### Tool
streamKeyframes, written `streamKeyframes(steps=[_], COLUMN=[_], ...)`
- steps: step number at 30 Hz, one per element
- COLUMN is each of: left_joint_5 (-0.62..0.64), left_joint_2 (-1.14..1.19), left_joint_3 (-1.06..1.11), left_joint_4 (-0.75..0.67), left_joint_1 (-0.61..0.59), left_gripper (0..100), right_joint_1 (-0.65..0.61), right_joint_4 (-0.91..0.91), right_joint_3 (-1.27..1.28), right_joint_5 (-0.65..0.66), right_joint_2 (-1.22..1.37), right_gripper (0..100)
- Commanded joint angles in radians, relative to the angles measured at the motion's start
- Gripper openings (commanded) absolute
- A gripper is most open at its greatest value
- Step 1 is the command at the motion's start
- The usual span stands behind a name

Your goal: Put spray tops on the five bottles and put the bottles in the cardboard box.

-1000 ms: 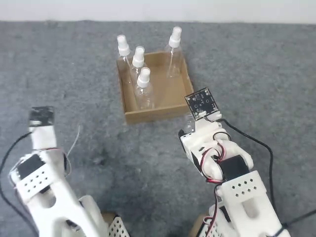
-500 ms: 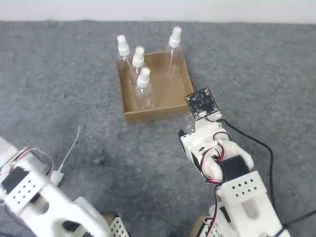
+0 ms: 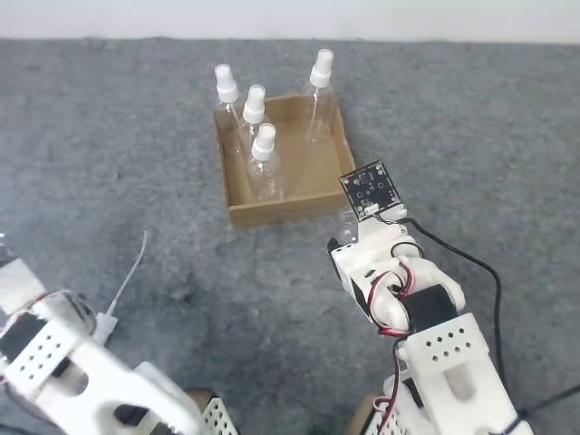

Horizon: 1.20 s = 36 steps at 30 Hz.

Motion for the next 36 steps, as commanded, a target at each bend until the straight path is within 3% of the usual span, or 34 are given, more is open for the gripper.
streamKeyframes(steps=[1, 14, 21, 36], left_joint_5=[-0.114, -0.543, -0.644, -0.844], left_joint_2=[-0.002, 0.006, 0.008, -0.003], left_joint_3=[-0.105, -0.154, -0.025, 0.165], left_joint_4=[0.117, 0.1, -0.094, -0.1], left_joint_1=[0.003, -0.002, -0.005, -0.092], left_gripper=[23, 19, 20, 20], right_joint_1=[0.016, 0.016, 0.016, 0.016], right_joint_4=[-0.01, -0.01, -0.01, -0.01], right_joint_3=[-0.014, -0.014, -0.014, -0.014], right_joint_5=[-0.008, -0.005, -0.005, -0.003], right_joint_2=[-0.022, -0.022, -0.022, -0.022], right_gripper=[8.2, 8.2, 8.2, 8.2])
